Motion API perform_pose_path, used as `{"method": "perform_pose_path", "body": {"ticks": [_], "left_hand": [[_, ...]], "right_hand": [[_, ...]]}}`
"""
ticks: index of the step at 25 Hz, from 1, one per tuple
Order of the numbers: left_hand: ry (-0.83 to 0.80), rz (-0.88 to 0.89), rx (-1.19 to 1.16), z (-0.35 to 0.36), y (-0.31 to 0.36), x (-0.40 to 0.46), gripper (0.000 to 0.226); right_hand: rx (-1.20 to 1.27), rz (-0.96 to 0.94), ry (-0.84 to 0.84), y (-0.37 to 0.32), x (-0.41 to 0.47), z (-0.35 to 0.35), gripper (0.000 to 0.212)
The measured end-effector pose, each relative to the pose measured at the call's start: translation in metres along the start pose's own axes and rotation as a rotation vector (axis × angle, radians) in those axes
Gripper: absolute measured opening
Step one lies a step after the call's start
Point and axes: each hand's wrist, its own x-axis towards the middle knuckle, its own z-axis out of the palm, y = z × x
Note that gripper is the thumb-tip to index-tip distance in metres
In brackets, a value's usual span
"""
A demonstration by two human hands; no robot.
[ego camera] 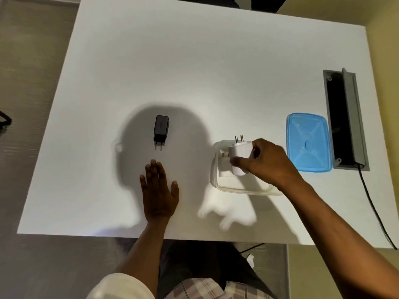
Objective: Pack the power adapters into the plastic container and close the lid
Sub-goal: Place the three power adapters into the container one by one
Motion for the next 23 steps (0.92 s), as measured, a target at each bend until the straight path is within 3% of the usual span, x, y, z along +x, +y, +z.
{"method": "perform_pose_path", "body": {"ticks": [7, 19, 23], "left_hand": [[0.013, 0.021, 0.003, 0.002, 0.002, -0.004, 0.078], [0.015, 0.000, 0.012, -0.001, 0.005, 0.000, 0.076], [0.009, -0.005, 0.014, -0.002, 0.006, 0.001, 0.076]], "right_hand": [[-0.014, 0.219, 0.026, 0.068, 0.029, 0.046, 0.047], [0.117, 0.191, 0.072, 0.093, 0.054, 0.075, 0.042], [0.213, 0.227, 0.085, 0.093, 0.049, 0.074, 0.050]]}}
